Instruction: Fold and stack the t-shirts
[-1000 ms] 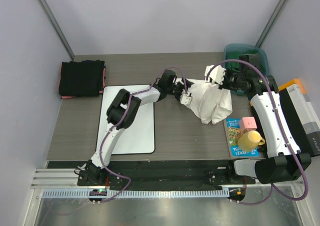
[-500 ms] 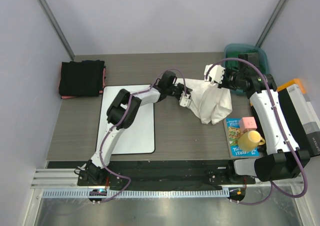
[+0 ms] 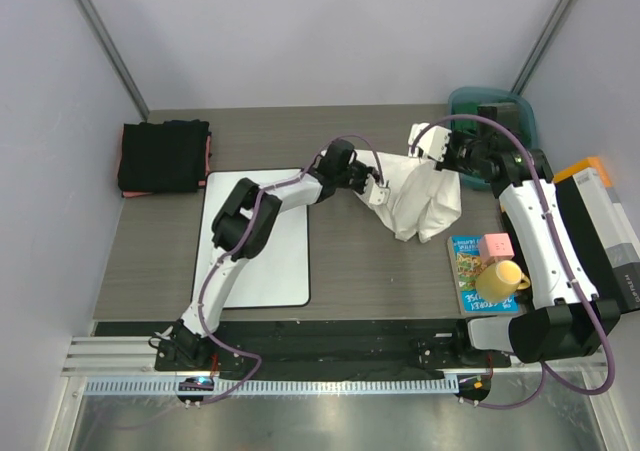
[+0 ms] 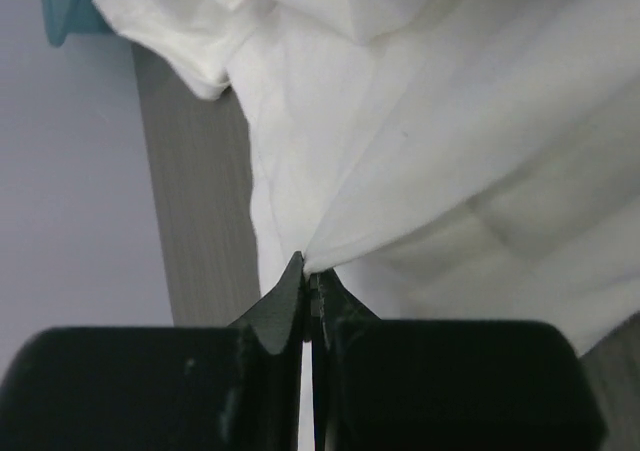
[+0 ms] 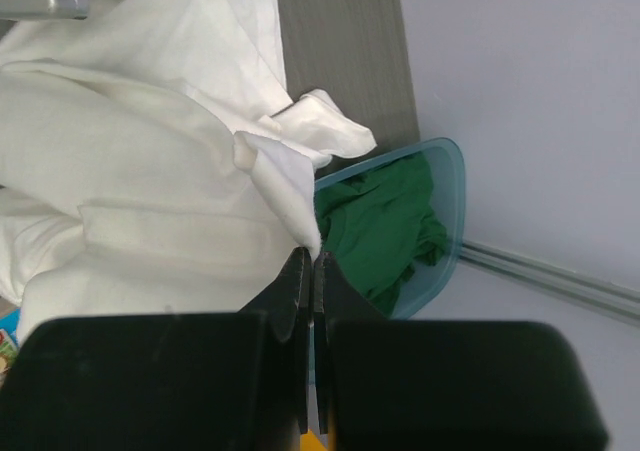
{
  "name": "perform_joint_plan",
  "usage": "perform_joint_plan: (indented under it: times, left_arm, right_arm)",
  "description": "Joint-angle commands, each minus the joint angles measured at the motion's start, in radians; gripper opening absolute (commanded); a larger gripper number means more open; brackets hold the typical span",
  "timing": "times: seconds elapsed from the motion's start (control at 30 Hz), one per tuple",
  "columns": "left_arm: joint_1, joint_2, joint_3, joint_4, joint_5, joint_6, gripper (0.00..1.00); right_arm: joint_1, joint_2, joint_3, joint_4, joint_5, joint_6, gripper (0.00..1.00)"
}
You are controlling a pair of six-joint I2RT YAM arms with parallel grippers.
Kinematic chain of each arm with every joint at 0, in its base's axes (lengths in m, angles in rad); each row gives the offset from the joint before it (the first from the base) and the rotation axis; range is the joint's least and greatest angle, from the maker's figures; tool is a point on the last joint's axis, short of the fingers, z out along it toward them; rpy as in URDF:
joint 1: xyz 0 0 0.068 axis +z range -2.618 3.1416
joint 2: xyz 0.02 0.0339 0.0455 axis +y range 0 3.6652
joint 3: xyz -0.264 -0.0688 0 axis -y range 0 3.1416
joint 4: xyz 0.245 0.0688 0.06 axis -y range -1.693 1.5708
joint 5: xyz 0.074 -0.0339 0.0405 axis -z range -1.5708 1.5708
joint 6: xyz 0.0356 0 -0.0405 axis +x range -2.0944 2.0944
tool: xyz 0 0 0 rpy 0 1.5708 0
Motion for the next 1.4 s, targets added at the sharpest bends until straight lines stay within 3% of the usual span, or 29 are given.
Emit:
perform_joint_plan:
  times: [0.0,0.13,0.33,0.47,0.57,0.67,0.77,0.8,0.83,0.9,1.07,1.23,1.27,1.37]
  left_arm:
    - [0.059,-0.234,0.086,-0.024,-0.218,-0.078,0.0]
    - [0.152,-0.352,0.124,-0.116,-0.321,-0.063,0.0]
    - [0.272,-0.483,0.2,-0.305,-0.449,-0.054,0.0]
    - [0.328,-0.573,0.224,-0.417,-0.531,-0.034,0.0]
    - [0.367,-0.627,0.244,-0.51,-0.585,-0.032,0.0]
    - [0.41,-0.693,0.26,-0.653,-0.561,-0.045,0.0]
    - [0.453,-0.777,0.257,-0.848,-0.475,-0.043,0.0]
    - [0.464,-0.798,0.249,-0.897,-0.429,-0.034,0.0]
    - [0.475,-0.816,0.244,-1.001,-0.408,-0.025,0.0]
    - [0.506,-0.888,0.203,-1.058,-0.362,-0.023,0.0]
    - [0.578,-1.038,0.1,-1.166,-0.305,-0.006,0.0]
    - [0.653,-1.123,0.155,-1.215,-0.242,0.011,0.0]
    - [0.654,-1.121,0.208,-1.228,-0.226,0.0,0.0]
    - [0.693,-1.103,0.24,-1.253,-0.208,0.0,0.0]
  right_arm:
    - [-0.004,-0.023,-0.035,0.257,0.076,0.076,0.01]
    - [-0.004,0.0,-0.068,0.533,0.178,0.22,0.01]
    - [-0.004,0.043,-0.103,0.771,0.179,0.377,0.01]
    - [-0.007,0.09,-0.125,0.932,0.087,0.532,0.01]
    - [-0.007,0.116,-0.1,1.01,-0.054,0.741,0.01]
    - [-0.017,0.116,-0.007,0.931,-0.192,0.811,0.01]
    - [-0.042,0.093,0.095,0.706,-0.411,0.798,0.01]
    - [-0.048,0.086,0.151,0.54,-0.514,0.728,0.01]
    - [-0.051,0.08,0.176,0.456,-0.55,0.692,0.01]
    - [-0.074,0.043,0.233,0.26,-0.631,0.609,0.01]
    - [-0.109,-0.003,0.401,-0.067,-0.659,0.389,0.01]
    - [-0.109,0.076,0.683,-0.475,-0.599,0.125,0.01]
    - [-0.109,0.092,0.777,-0.515,-0.596,0.112,0.01]
    - [-0.109,0.118,0.804,-0.47,-0.604,0.162,0.01]
